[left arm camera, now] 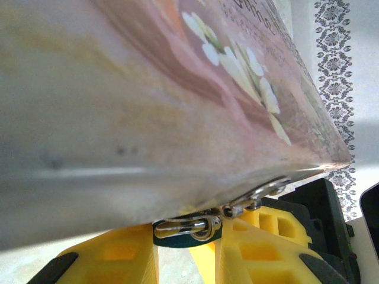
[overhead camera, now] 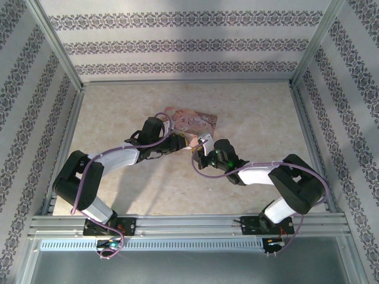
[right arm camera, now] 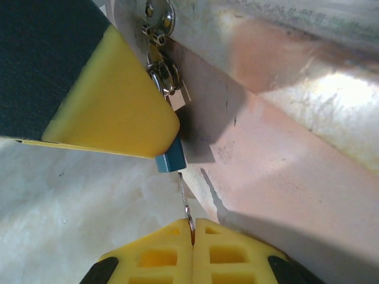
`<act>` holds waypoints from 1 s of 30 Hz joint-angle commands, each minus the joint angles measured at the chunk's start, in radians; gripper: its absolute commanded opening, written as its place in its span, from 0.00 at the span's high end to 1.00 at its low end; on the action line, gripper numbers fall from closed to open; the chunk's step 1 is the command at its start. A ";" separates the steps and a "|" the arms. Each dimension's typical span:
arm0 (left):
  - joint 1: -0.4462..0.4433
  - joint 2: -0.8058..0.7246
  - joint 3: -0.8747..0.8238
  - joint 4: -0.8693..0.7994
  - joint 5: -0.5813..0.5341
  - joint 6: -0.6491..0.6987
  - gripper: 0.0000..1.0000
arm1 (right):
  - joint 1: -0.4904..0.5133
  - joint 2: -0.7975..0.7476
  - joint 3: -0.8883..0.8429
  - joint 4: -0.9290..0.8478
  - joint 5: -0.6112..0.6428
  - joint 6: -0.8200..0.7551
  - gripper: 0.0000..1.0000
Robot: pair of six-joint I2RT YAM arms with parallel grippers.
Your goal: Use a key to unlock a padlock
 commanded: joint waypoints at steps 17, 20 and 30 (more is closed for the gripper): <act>-0.023 -0.027 0.033 0.029 0.055 -0.027 0.76 | -0.022 -0.002 0.029 0.071 -0.056 0.016 1.00; -0.026 -0.028 0.036 0.025 0.059 -0.027 0.76 | -0.024 0.012 0.034 0.099 -0.059 0.024 1.00; -0.037 -0.039 0.036 0.019 0.066 -0.031 0.76 | -0.040 0.064 0.068 0.197 -0.064 0.005 1.00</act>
